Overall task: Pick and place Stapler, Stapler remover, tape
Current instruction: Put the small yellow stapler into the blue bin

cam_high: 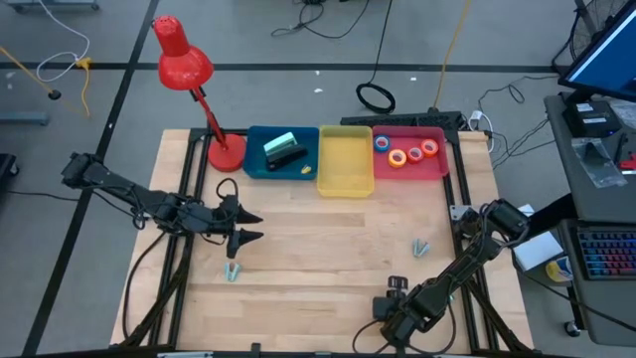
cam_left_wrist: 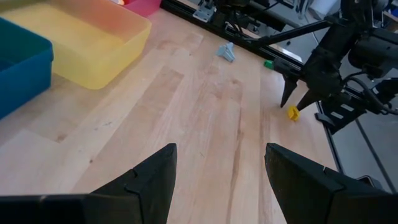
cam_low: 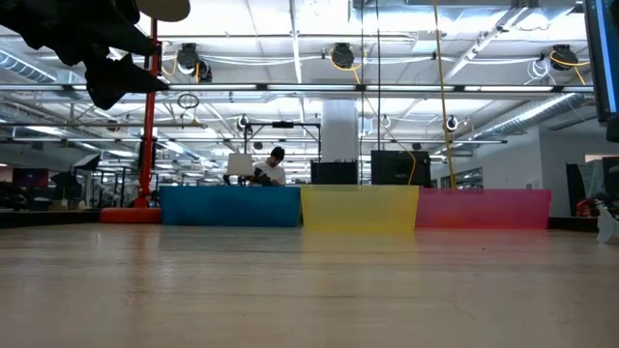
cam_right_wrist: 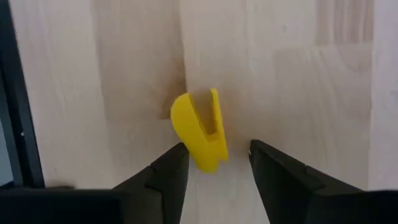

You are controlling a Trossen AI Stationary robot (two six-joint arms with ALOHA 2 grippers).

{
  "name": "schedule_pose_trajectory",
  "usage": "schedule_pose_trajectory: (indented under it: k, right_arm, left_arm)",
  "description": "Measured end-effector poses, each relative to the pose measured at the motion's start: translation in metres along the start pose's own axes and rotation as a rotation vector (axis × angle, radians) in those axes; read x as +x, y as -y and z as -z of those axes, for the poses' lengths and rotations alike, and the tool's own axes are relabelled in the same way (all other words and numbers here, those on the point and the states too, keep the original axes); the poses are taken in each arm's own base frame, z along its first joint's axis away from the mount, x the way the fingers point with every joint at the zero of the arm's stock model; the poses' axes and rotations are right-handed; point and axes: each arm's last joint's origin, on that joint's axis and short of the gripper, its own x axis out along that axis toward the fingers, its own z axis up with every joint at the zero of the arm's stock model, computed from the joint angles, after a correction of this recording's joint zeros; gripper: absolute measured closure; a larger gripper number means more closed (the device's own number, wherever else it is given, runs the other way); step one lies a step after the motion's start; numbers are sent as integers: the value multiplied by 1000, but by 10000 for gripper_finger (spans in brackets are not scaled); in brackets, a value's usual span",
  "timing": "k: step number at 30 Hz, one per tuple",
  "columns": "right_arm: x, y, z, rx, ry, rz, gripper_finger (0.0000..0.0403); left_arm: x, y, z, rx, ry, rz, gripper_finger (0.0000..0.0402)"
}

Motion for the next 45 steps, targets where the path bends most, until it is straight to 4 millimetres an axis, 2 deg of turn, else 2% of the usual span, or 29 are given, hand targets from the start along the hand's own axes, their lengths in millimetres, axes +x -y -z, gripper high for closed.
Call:
schedule_pose_trajectory:
  k: [6,14,18,25,29,34,39,45]
  right_arm:
    - [0,0,-2,-126,12,-5,242]
    - [1,0,-3,-183,32,10,254]
    - [3,3,-2,-187,38,16,285]
    - [6,5,-5,-223,66,5,366]
    - [6,7,-8,-236,66,-2,366]
    - [7,10,-11,-221,62,-3,337]
    - [7,11,-12,-243,65,8,366]
    - [1,19,-21,-245,87,20,366]
  left_arm:
    - [0,0,0,-14,0,0,158]
    - [0,0,0,-19,1,0,158]
    - [0,0,0,-23,1,0,158]
    - [0,1,-1,-44,9,6,158]
    - [0,1,-1,-46,9,6,158]
    - [0,1,-1,-46,9,6,158]
    - [0,1,-1,-49,13,8,158]
    - [0,5,-8,-74,72,49,158]
